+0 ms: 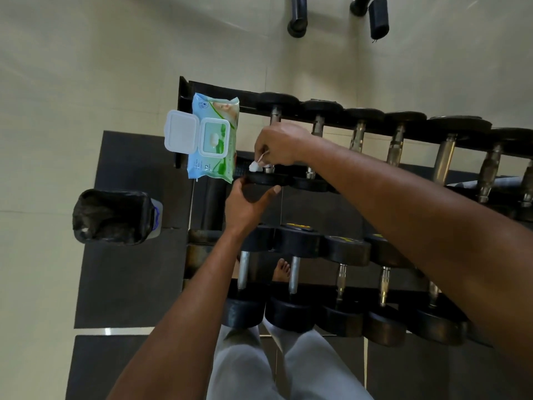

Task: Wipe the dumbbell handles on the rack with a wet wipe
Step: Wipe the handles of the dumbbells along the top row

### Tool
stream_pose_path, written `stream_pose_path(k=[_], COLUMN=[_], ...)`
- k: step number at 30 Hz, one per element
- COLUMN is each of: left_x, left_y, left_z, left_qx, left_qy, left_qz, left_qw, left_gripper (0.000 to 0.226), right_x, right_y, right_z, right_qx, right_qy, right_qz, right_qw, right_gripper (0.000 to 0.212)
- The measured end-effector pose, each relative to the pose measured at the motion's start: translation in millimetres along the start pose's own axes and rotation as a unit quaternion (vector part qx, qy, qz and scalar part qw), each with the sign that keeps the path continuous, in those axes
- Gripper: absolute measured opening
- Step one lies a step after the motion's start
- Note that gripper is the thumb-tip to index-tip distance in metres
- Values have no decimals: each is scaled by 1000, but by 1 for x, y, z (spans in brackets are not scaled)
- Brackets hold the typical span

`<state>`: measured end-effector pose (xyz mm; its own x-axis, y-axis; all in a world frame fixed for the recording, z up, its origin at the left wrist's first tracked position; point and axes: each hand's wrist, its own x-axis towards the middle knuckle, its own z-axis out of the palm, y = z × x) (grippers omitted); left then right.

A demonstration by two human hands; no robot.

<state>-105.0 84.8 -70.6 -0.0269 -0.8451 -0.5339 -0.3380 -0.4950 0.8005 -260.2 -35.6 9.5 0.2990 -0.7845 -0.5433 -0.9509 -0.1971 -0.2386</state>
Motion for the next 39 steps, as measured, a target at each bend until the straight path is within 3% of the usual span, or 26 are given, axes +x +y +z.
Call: stream_pose_path(k=[3, 6, 9, 11, 17, 24, 33, 39], left_x=[-11, -39, -61, -67, -63, -59, -53, -53], left_y=[1, 9, 21, 35, 45, 26, 23, 23], left_z=[4, 16, 46, 73, 130, 120, 105, 106], left_qx=[13, 22, 57, 77, 138, 132, 139, 149], left_qy=[42, 76, 89, 106, 152, 163, 140, 137], left_qz=[-20, -17, 93, 154, 182, 174, 191, 184], left_qw=[999, 997, 990, 979, 962, 962, 962, 962], left_gripper=[85, 66, 48, 46, 60, 66, 60, 60], right_x=[-19, -59, -102, -120, -127, -117, -89, -67], right_y=[10, 39, 76, 95, 123, 115, 94, 77], right_z=[0, 5, 18, 33, 62, 72, 38, 28], right_qx=[114, 274, 348, 353, 316, 256, 10, -65], right_qy=[23, 107, 192, 211, 169, 139, 110, 51], right_qz=[19, 71, 101, 114, 84, 38, -50, -34], right_qw=[993, 953, 912, 904, 930, 956, 993, 996], right_gripper=[20, 19, 26, 32, 23, 34, 18, 12])
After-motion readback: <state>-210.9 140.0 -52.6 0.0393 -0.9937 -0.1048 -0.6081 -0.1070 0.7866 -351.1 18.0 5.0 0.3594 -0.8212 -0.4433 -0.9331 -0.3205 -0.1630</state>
